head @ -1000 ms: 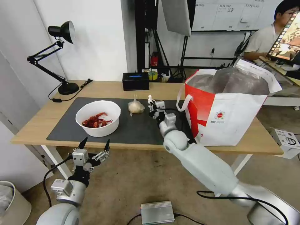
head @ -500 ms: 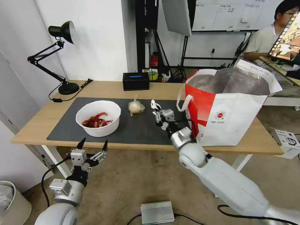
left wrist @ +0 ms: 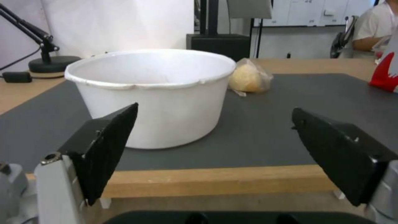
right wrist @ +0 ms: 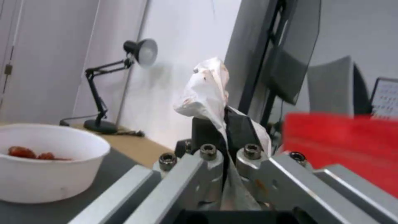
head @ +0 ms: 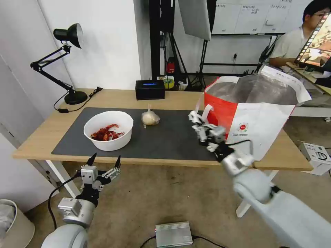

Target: Pick up the trash from the table and place it into the takeout bag.

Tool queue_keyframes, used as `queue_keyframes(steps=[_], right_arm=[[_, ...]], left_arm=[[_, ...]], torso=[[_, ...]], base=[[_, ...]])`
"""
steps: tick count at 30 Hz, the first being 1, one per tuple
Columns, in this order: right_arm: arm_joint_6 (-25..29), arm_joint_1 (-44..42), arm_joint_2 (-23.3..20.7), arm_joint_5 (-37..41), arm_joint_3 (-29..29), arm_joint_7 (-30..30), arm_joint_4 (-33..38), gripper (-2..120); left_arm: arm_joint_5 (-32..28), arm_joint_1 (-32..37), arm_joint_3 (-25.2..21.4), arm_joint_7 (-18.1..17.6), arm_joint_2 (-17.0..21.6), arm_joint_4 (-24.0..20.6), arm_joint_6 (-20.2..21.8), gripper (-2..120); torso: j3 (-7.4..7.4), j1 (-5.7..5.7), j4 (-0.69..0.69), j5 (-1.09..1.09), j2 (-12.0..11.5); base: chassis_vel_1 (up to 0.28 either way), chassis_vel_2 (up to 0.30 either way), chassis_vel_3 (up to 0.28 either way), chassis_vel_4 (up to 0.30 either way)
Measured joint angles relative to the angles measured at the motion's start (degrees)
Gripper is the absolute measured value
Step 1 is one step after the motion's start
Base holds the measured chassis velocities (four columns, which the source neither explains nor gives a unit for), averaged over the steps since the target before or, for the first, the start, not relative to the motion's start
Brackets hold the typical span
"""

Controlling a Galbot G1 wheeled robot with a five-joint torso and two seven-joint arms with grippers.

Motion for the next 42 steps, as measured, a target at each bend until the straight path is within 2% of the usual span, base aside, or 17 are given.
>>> queue_keyframes(steps=[3, 6, 8, 12, 22, 26, 27, 30, 31, 34, 35, 37, 38, 41, 42], right_arm=[[1.15, -3.08, -0.32, 0.41, 4.65, -0.63, 1.69, 0], [1.63, -3.90, -0.30, 0.54, 6.06, -0.79, 2.07, 0], [2.75, -5.91, 0.41, 2.77, 10.50, -0.18, 4.01, 0], [2.55, -4.07, -0.07, 5.24, 11.70, 1.65, 4.68, 0], [-5.18, 1.38, -5.53, 13.31, 16.79, 9.19, 4.47, 0], [-10.87, 7.22, -10.43, 20.87, 17.18, 11.38, 2.28, 0], [-10.87, 7.22, -10.43, 20.87, 17.18, 11.38, 2.28, 0], [-17.47, 13.74, -13.63, 28.11, 14.06, 13.51, 0.76, 0], [-17.47, 13.74, -13.63, 28.11, 14.06, 13.51, 0.76, 0], [-25.74, 19.56, -15.68, 35.16, 11.23, 17.04, -0.19, 0], [-25.74, 19.56, -15.68, 35.16, 11.23, 17.04, -0.19, 0], [-31.71, 24.04, -16.87, 41.00, 8.89, 19.70, -1.04, 0], [-31.71, 24.04, -16.87, 41.00, 8.89, 19.70, -1.04, 0], [-37.76, 28.45, -17.51, 47.54, 5.95, 23.58, -2.45, 0], [-37.76, 28.45, -17.51, 47.54, 5.95, 23.58, -2.45, 0]], left_arm=[[0.35, 0.09, 0.28, 0.00, -0.04, 0.05, 0.00, 100], [0.47, 0.22, 0.35, 0.00, -0.10, 0.04, 0.00, 100], [0.72, 0.83, 0.17, -0.01, -0.19, -0.01, -0.08, 100], [0.72, 1.30, -0.14, -0.01, 0.02, -0.10, -0.39, 100], [0.62, 1.62, -0.19, 0.09, 0.08, -0.71, -0.95, 100], [0.58, 0.74, 0.51, 0.10, -0.02, -0.91, -0.94, 100], [0.58, 0.74, 0.51, 0.10, -0.02, -0.91, -0.94, 100], [0.34, 0.38, 0.65, 0.11, 0.04, -1.29, -0.76, 100], [0.34, 0.38, 0.65, 0.11, 0.04, -1.29, -0.76, 100], [0.23, 0.42, 0.66, 0.14, 0.12, -1.34, -0.73, 100], [0.23, 0.42, 0.66, 0.14, 0.12, -1.34, -0.73, 100], [0.21, 0.45, 0.66, 0.23, 0.13, -1.51, -0.73, 100], [0.21, 0.45, 0.66, 0.23, 0.13, -1.51, -0.73, 100], [0.19, 0.22, 0.88, 0.26, 0.04, -1.61, -0.73, 100], [0.19, 0.22, 0.88, 0.26, 0.04, -1.61, -0.73, 100]], torso=[[0.01, 0.01, 0.01, -0.01, 0.00], [0.01, 0.00, 0.00, -0.01, 0.00], [0.00, 0.00, 0.01, -0.01, 0.00], [0.01, 0.01, 0.01, -0.01, 0.00], [0.01, 0.01, 0.01, -0.01, 0.00], [0.01, 0.01, 0.00, -0.02, 0.00], [0.01, 0.01, 0.00, -0.02, 0.00], [0.01, 0.01, 0.01, -0.01, 0.00], [0.01, 0.01, 0.01, -0.01, 0.00], [0.01, 0.01, 0.01, -0.02, 0.00], [0.01, 0.01, 0.01, -0.02, 0.00], [0.01, 0.01, 0.01, -0.02, 0.00], [0.01, 0.01, 0.01, -0.02, 0.00], [0.01, 0.02, 0.01, -0.02, 0.00], [0.01, 0.02, 0.01, -0.02, 0.00]], base=[[0.000, 0.000, 0.000, 0.000], [0.000, 0.000, 0.000, 0.000], [0.000, 0.000, 0.000, 0.000], [0.000, 0.000, 0.000, 0.000], [0.000, 0.000, 0.000, 0.000], [0.000, 0.000, 0.000, 0.000], [0.000, 0.000, 0.000, 0.000], [0.000, 0.000, 0.000, 0.000], [0.000, 0.000, 0.000, 0.000], [0.000, 0.000, 0.000, 0.000], [0.000, 0.000, 0.000, 0.000], [0.000, 0.000, 0.000, 0.000], [0.000, 0.000, 0.000, 0.000], [0.000, 0.000, 0.000, 0.000], [0.000, 0.000, 0.000, 0.000]])
